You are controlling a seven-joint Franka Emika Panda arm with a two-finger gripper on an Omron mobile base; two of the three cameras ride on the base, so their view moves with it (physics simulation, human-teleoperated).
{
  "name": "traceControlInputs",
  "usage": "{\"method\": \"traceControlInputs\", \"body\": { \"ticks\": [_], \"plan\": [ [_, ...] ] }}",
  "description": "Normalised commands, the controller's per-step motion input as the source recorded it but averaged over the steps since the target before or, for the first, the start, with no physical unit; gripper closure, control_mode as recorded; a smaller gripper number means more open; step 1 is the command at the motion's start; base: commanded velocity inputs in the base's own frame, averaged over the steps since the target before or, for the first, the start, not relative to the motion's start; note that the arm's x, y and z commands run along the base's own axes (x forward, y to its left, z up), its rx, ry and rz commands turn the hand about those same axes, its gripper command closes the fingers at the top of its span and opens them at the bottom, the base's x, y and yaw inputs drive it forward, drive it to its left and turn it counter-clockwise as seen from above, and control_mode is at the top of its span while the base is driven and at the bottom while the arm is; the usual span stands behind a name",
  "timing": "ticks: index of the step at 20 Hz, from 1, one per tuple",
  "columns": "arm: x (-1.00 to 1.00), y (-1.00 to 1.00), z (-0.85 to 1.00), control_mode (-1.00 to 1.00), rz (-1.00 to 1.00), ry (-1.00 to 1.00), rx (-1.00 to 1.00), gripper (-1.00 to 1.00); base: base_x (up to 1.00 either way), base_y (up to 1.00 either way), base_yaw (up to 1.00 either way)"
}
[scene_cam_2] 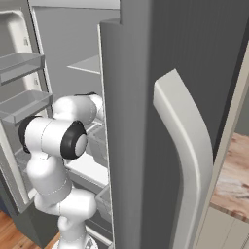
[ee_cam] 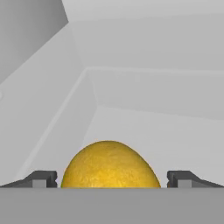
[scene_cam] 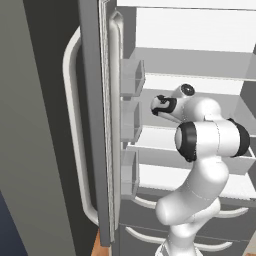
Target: Take the cheese, chicken drumstick, and lemon from the fridge and place them on the plate on the dining counter to create an appetizer plate.
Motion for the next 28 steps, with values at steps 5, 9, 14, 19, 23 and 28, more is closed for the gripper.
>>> {"method": "traceControlInputs", "body": {
  "ticks": [5, 9, 14, 19, 23, 28],
  "plan": [
    [-0.06, -0.02, -0.51, -1.00, -0.04, 0.00, 0.00, -1.00, 0.00, 0.00, 0.00],
    [-0.04, -0.05, -0.55, -1.00, -0.05, 0.00, 0.00, -1.00, 0.00, 0.00, 0.00],
    [-0.04, 0.00, -0.65, -1.00, -0.04, 0.05, 0.00, 1.00, 0.00, 0.00, 0.00],
    [-0.05, 0.00, -0.55, -1.00, -0.04, 0.07, 0.00, 1.00, 0.00, 0.00, 0.00],
    [0.00, 0.00, -0.06, -1.00, 0.00, 0.00, 0.00, 1.00, 0.00, 0.00, 0.00],
    [-0.22, 0.00, -0.28, -1.00, -0.01, -0.10, 0.00, 1.00, 0.00, 0.00, 0.00]
  ]
}}
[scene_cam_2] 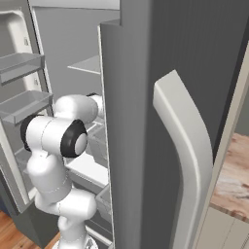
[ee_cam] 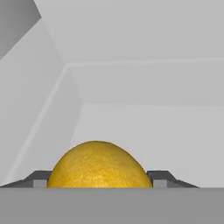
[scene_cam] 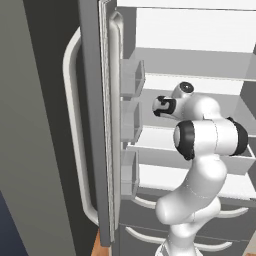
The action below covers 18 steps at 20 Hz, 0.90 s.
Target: Take the cheese, chicken drumstick, and lemon from the fridge and place them on the plate on the dining counter to create an appetizer plate.
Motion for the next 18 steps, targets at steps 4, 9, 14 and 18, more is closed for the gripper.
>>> {"method": "traceControlInputs", "body": {
  "ticks": [4, 9, 14, 18],
  "plan": [
    [-0.73, -0.01, -0.31, -1.00, -0.01, -0.07, 0.00, 1.00, 0.00, 0.00, 0.00],
    [-0.94, -0.12, 0.17, -1.00, 0.01, -0.02, 0.00, 1.00, 0.00, 0.00, 0.00],
    [-1.00, -0.19, 0.74, -1.00, 0.06, 0.05, 0.00, 1.00, 0.00, 0.00, 0.00],
    [-1.00, -0.04, 0.72, -1.00, 0.07, 0.14, 0.00, 1.00, 0.00, 0.00, 0.00]
  ]
}}
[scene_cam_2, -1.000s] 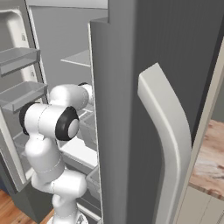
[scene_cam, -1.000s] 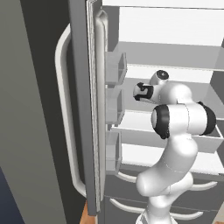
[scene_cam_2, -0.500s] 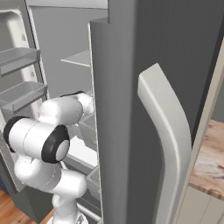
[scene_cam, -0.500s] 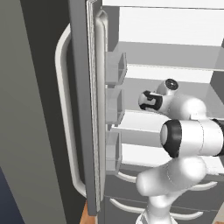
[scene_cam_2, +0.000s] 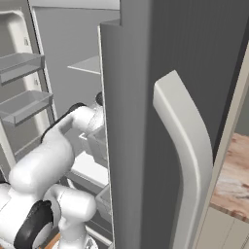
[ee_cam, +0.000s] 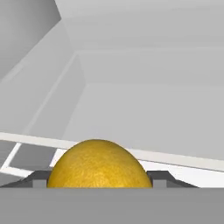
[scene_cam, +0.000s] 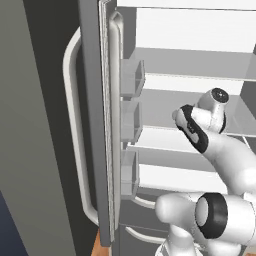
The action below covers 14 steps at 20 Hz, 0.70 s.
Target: Take the cheese, chicken drumstick, and lemon from the fridge and place them on the plate on the dining counter to create an appetizer plate.
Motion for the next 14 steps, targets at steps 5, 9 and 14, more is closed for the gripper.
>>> {"method": "traceControlInputs", "body": {
  "ticks": [5, 9, 14],
  "plan": [
    [-1.00, 0.00, 0.08, -1.00, 0.09, 0.01, -0.01, 1.00, 0.00, 0.00, 0.00],
    [-1.00, 0.00, 0.10, -1.00, 0.08, -0.05, 0.00, 1.00, 0.00, 0.00, 0.00],
    [-0.93, 0.01, 0.44, -1.00, 0.03, 0.00, 0.00, 1.00, 0.00, 0.00, 0.00]
  ]
}}
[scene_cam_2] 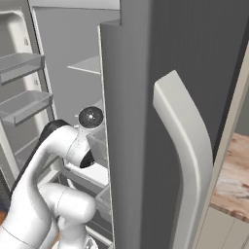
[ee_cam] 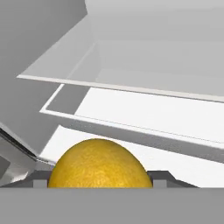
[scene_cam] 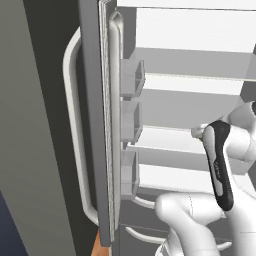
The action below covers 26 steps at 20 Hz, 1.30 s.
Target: Take the cheese, chicken drumstick, and lemon from the fridge and place them on the plate on the dining counter to create an appetizer plate.
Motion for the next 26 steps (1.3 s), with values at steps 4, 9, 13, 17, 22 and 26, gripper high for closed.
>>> {"method": "traceControlInputs", "body": {
  "ticks": [4, 9, 13, 17, 22, 26],
  "plan": [
    [-0.53, 0.15, 0.35, -1.00, 0.03, 0.00, 0.00, 1.00, 0.00, 0.00, 0.00],
    [-0.11, 0.23, 0.11, 1.00, 0.02, 0.07, -0.02, 1.00, -0.05, 0.08, 0.01],
    [0.00, 0.00, 0.00, 1.00, 0.00, 0.00, 0.00, 1.00, -0.47, 0.39, 0.03],
    [0.00, 0.00, 0.00, 1.00, 0.00, 0.00, 0.00, 1.00, -0.98, 0.12, 0.06],
    [0.00, 0.00, 0.00, 1.00, 0.00, 0.00, 0.00, 1.00, -1.00, 0.09, 0.09],
    [0.00, 0.00, 0.00, 1.00, 0.00, 0.00, 0.00, 1.00, -0.99, 0.13, 0.25]
  ]
}}
